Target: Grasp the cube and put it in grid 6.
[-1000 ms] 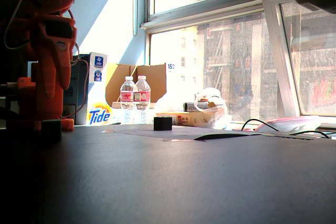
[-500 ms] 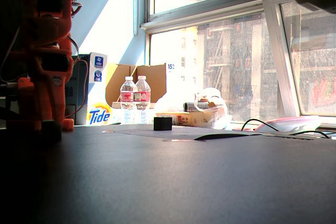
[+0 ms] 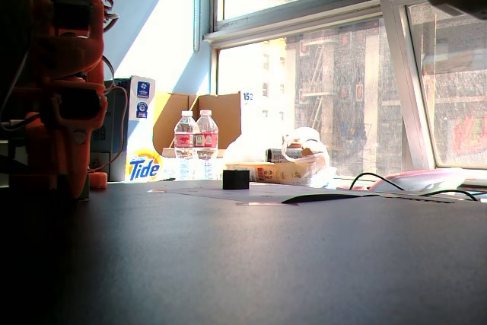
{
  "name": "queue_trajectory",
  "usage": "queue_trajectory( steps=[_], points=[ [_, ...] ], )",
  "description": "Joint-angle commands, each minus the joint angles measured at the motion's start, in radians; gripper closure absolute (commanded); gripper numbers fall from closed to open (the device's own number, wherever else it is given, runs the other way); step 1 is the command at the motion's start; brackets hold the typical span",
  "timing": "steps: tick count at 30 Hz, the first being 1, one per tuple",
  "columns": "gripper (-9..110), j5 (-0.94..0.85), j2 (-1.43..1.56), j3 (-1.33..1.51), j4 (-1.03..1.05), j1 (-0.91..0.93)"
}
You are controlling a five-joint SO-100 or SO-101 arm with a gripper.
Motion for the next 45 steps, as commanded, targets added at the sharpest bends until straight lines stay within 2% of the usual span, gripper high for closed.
queue_trajectory(
  steps=[1, 6, 10, 12, 17, 22, 28, 30, 38, 42, 45],
  points=[
    [101, -0.034, 0.032, -0.052, 0.081, 0.015],
    [101, -0.051, 0.066, -0.515, 0.434, -0.091],
    [101, -0.072, 0.0, -0.948, 0.603, -0.327],
    [101, -0.075, -0.026, -1.035, 0.612, -0.457],
    [101, -0.084, -0.064, -0.927, 0.523, -0.73],
    [101, -0.08, -0.132, -0.65, 0.341, -0.824],
    [101, -0.117, -0.129, -0.334, 0.078, -0.819],
    [96, -0.117, -0.14, -0.29, 0.021, -0.815],
    [96, -0.166, -0.229, -0.295, -0.13, -0.776],
    [95, -0.199, -0.273, -0.347, -0.143, -0.778],
    [85, -0.201, -0.295, -0.35, -0.152, -0.784]
  ],
)
